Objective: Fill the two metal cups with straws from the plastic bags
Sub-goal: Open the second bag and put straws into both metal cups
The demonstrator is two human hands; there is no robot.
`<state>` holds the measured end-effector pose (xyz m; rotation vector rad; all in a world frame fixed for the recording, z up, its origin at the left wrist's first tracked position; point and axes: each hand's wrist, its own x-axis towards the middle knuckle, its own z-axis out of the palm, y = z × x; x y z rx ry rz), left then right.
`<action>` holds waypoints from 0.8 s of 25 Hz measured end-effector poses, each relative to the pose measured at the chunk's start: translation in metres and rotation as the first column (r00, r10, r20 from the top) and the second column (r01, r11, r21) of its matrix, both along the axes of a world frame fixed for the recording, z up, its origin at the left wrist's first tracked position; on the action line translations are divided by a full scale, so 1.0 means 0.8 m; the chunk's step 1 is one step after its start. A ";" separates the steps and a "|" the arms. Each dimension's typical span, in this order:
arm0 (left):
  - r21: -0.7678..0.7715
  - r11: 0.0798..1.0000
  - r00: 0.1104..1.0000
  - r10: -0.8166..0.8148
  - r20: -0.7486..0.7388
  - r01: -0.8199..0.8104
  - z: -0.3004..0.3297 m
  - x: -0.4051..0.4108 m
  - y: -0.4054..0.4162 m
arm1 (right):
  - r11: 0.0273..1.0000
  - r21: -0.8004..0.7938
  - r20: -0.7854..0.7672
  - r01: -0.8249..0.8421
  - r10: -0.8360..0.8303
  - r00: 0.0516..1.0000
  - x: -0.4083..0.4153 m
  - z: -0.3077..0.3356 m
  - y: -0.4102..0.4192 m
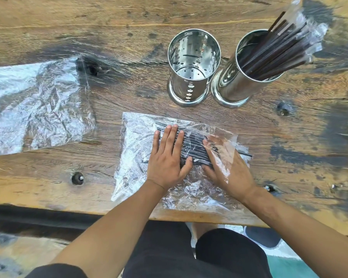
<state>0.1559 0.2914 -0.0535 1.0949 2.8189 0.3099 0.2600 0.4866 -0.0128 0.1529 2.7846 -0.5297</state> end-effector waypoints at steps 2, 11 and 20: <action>-0.005 1.000 1.000 0.001 -0.001 -0.001 0.002 0.001 0.001 | 0.999 0.027 0.013 -0.033 0.032 0.999 0.008 -0.001 0.002; -0.049 0.999 0.999 0.008 0.036 -0.006 0.007 0.001 0.002 | 0.988 0.156 -0.121 -0.007 0.026 0.992 0.015 0.015 0.005; -0.068 0.998 0.994 -0.010 0.108 0.017 0.010 0.001 0.000 | 0.988 0.069 0.103 -0.136 0.129 0.986 -0.041 0.039 -0.014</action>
